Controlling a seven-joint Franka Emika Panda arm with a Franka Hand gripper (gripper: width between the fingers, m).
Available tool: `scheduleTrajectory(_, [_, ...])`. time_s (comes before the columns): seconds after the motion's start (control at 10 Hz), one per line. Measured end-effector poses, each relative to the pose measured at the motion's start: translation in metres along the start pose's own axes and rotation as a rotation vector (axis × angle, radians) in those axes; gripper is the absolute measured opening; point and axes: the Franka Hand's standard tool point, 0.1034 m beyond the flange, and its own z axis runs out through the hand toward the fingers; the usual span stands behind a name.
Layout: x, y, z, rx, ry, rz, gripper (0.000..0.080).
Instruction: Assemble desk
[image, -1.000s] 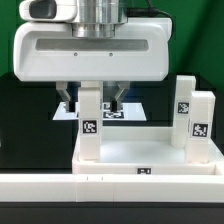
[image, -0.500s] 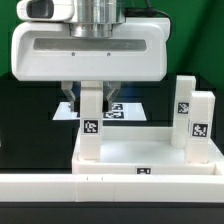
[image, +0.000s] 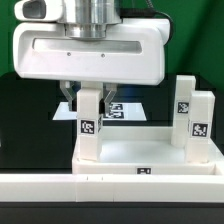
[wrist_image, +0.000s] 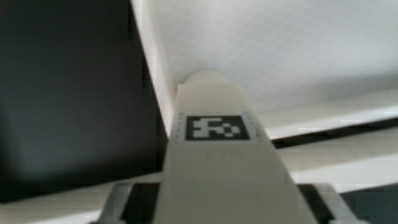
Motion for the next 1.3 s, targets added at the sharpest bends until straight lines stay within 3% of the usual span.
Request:
scheduleTrajectory(0.4, [-0.0001, 0.0026, 0.0005, 0.017, -0.006, 0.409, 0.0290])
scheduleTrajectory(0.8, [-0.0018, 0.0006, 0.0011, 0.017, -0.018, 0.795, 0.0290])
scheduleTrajectory(1.3, [-0.0019, -0.0002, 0.0015, 0.018, -0.021, 1.052, 0.0290])
